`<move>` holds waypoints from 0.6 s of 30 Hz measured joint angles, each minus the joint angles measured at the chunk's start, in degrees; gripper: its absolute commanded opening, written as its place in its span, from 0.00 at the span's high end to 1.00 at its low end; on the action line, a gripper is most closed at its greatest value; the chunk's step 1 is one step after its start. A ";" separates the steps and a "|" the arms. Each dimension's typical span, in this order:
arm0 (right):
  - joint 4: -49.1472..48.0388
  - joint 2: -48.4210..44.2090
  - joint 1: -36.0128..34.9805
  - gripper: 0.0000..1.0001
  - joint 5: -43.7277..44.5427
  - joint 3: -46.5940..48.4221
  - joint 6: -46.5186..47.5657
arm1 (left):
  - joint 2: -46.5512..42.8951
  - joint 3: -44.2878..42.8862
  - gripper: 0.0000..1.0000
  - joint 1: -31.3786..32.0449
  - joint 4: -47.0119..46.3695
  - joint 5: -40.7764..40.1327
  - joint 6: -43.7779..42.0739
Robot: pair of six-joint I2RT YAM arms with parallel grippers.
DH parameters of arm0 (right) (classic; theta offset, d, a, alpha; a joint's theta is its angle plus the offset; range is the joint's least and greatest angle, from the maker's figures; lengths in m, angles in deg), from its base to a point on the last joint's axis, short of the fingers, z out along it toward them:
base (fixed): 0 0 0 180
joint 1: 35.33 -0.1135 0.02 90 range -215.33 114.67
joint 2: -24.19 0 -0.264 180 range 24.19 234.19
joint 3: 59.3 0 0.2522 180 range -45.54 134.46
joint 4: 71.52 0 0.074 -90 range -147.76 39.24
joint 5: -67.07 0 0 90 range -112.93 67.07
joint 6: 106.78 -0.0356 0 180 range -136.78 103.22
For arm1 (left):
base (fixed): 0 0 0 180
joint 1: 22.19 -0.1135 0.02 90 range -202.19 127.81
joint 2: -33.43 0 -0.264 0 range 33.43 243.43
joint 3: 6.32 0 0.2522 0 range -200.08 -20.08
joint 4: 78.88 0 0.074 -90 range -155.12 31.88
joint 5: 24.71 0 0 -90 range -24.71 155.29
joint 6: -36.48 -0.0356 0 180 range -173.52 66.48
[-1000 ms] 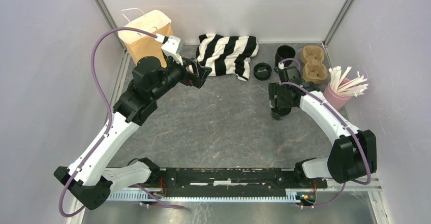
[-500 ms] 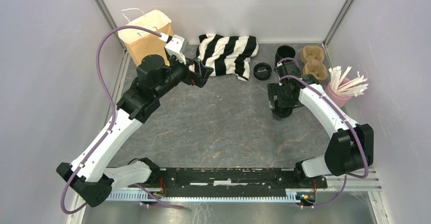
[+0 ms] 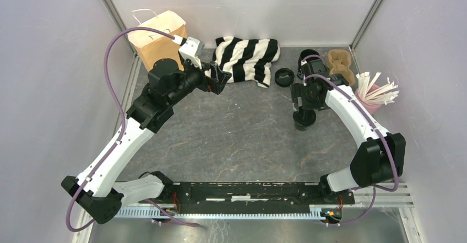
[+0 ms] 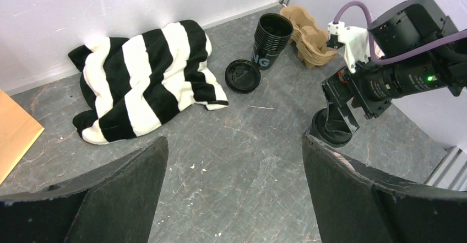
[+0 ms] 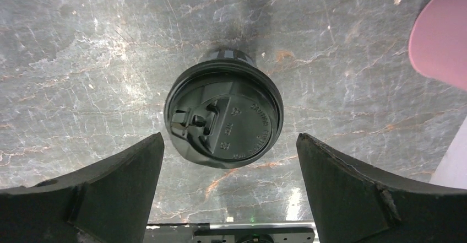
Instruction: Pack the takeout coffee
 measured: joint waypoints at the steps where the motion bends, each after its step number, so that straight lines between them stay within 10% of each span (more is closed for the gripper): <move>1: 0.35 0.00 -0.02 0.04 0.04 0.70 0.22 | 0.00 -0.02 0.03 0.00 0.00 0.00 0.00; 18: -11.76 4.66 18.49 0.30 3.43 12.81 3.85 | -1.27 -0.07 0.00 0.13 2.60 -0.31 -1.09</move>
